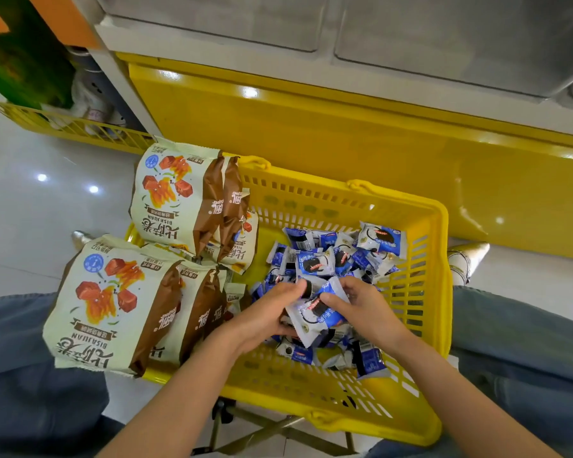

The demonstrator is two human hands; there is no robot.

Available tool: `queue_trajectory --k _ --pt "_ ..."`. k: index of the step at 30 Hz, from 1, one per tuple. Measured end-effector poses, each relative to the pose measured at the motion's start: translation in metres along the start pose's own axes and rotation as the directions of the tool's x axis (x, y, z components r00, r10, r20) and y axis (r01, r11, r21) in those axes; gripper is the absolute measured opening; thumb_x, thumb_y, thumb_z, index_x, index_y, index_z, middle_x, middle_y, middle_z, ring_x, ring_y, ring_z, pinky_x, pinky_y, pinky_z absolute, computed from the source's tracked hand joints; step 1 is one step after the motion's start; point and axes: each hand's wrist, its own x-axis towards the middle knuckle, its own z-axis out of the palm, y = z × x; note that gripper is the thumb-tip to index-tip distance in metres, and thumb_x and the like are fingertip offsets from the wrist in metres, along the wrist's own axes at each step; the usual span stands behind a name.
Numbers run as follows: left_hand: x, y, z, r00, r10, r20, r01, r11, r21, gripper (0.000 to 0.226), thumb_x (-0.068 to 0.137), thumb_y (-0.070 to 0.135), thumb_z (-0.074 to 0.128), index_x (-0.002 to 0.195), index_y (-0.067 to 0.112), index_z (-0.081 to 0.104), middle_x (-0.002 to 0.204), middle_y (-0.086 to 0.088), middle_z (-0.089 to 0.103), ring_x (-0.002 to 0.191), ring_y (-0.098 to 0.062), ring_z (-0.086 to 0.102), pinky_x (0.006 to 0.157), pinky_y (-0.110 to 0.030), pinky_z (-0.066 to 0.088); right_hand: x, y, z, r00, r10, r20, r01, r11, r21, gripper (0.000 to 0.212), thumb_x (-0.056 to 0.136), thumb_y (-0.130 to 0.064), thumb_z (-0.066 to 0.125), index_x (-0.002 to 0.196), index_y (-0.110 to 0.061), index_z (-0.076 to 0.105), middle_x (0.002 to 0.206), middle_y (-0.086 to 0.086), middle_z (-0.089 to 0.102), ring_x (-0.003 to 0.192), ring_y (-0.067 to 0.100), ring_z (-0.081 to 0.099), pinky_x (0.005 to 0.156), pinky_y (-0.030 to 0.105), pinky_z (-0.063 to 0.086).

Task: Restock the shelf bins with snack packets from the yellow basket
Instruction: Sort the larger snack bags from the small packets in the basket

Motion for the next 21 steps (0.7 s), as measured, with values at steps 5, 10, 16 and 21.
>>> queue_trajectory --k 5,10,16,21 --pt "-0.009 0.010 -0.001 0.944 0.246 -0.222 -0.196 0.955 0.223 0.041 0.078 0.032 0.072 0.110 0.028 0.046 0.105 0.014 0.056 0.083 0.010 0.059 0.064 -0.006 0.045 0.006 -0.017 0.011 0.986 -0.079 -0.147 0.100 0.985 0.142 0.019 0.092 -0.032 0.055 0.096 -0.014 0.059 0.094 0.006 0.067 0.085 0.021 0.065 0.073 0.027 0.056" --pt "-0.014 0.031 -0.018 0.772 0.398 -0.496 -0.353 0.917 0.187 0.051 0.078 0.030 0.072 0.120 0.022 0.045 0.105 0.016 0.057 0.079 0.018 0.054 0.059 -0.001 0.040 0.023 -0.004 0.035 0.986 -0.042 -0.159 0.063 0.990 0.128 0.010 0.096 -0.026 0.048 0.102 -0.020 0.055 0.095 -0.003 0.064 0.095 0.013 0.063 0.080 0.019 0.051" --pt "-0.008 0.037 -0.022 0.733 0.382 -0.563 -0.363 0.919 0.151 0.044 0.082 0.025 0.069 0.117 0.016 0.044 0.094 0.020 0.053 0.070 0.024 0.052 0.053 0.004 0.037 0.057 0.019 0.083 0.992 -0.059 0.111 0.095 0.929 -0.358 0.055 0.092 -0.021 0.058 0.140 -0.008 0.035 0.141 0.007 0.043 0.129 0.021 0.043 0.101 0.023 0.038" --pt "-0.001 0.037 -0.025 0.745 0.329 -0.580 -0.331 0.938 0.107 0.041 0.082 0.024 0.069 0.113 0.023 0.042 0.095 0.016 0.057 0.069 0.020 0.056 0.055 0.003 0.040 0.082 0.021 0.096 0.988 0.004 0.157 0.114 0.671 -0.733 0.078 0.087 -0.051 0.056 0.144 -0.009 0.024 0.141 0.010 0.040 0.128 0.027 0.035 0.105 0.034 0.032"
